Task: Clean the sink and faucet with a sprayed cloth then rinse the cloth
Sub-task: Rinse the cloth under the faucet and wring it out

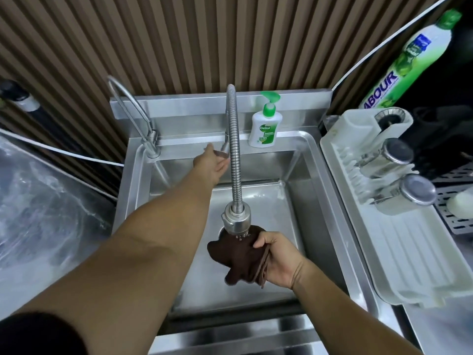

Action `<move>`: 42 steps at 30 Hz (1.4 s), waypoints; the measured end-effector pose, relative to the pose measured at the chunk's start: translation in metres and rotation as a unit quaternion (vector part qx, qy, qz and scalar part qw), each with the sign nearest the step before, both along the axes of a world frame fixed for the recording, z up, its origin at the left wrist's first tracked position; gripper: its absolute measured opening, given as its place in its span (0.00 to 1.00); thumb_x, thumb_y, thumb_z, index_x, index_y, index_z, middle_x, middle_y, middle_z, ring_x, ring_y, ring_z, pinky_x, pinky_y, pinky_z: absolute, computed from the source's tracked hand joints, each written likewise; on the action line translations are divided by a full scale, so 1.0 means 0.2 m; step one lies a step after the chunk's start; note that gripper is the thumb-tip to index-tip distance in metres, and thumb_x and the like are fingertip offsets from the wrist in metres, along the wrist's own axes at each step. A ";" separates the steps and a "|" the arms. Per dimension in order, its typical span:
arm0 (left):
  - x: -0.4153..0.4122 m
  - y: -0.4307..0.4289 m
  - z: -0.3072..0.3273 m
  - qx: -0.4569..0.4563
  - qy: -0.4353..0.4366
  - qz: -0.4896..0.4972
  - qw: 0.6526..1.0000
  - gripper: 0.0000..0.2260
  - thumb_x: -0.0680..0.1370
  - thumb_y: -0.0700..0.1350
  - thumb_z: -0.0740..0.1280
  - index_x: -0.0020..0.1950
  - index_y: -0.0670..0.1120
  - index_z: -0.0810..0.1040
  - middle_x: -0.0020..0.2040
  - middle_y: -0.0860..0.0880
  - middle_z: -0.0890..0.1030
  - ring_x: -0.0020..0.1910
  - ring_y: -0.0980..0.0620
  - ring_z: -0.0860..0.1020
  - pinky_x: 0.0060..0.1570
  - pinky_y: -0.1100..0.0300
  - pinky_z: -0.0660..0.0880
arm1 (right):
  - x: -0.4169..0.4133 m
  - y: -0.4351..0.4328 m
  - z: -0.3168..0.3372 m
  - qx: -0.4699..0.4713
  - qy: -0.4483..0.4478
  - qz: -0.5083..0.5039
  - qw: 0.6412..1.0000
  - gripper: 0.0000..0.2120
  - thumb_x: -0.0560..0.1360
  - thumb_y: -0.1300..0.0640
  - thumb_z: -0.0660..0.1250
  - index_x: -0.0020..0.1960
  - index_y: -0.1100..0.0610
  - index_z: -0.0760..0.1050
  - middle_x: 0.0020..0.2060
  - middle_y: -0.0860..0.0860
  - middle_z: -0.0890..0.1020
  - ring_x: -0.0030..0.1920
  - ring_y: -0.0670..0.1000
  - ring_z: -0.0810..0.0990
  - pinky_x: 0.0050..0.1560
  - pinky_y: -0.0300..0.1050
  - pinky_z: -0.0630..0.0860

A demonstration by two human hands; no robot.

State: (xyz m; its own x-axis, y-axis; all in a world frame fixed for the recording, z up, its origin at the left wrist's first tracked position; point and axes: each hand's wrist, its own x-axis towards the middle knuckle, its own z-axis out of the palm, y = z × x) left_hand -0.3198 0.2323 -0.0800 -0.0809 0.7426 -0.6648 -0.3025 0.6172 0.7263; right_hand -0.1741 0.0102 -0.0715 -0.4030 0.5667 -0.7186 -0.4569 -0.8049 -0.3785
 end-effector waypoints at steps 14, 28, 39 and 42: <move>-0.24 -1.02 -0.08 -0.040 -0.166 -0.162 0.972 0.35 0.74 0.68 0.65 0.64 0.38 0.82 0.62 0.35 0.81 0.62 0.38 0.78 0.66 0.44 0.71 | -0.06 0.06 0.00 0.025 -0.070 -0.002 0.997 0.20 0.70 0.61 0.60 0.59 0.62 0.80 0.51 0.64 0.82 0.47 0.62 0.81 0.45 0.54 0.79; -0.13 -1.02 0.01 0.044 0.098 -0.024 0.994 0.06 0.82 0.45 0.67 0.50 0.44 0.81 0.47 0.42 0.86 0.44 0.47 0.82 0.42 0.54 0.79 | -0.18 0.00 0.06 0.090 -0.250 -0.057 0.962 0.13 0.82 0.45 0.62 0.61 0.51 0.76 0.51 0.57 0.86 0.45 0.59 0.86 0.36 0.51 0.83; -0.10 -1.11 0.07 -0.036 0.024 -0.040 0.998 0.08 0.82 0.47 0.67 0.53 0.43 0.81 0.42 0.40 0.84 0.33 0.41 0.81 0.21 0.60 0.70 | -0.22 -0.01 0.09 0.056 -0.247 -0.115 0.961 0.13 0.84 0.48 0.60 0.60 0.55 0.78 0.48 0.61 0.85 0.43 0.62 0.86 0.34 0.58 0.82; -0.07 -1.07 0.07 -0.051 0.014 -0.005 0.999 0.11 0.83 0.52 0.65 0.52 0.46 0.82 0.46 0.42 0.87 0.44 0.41 0.85 0.33 0.51 0.81 | -0.24 -0.02 0.08 0.039 -0.229 -0.097 0.968 0.14 0.80 0.44 0.65 0.56 0.54 0.80 0.48 0.61 0.86 0.42 0.62 0.87 0.34 0.59 0.82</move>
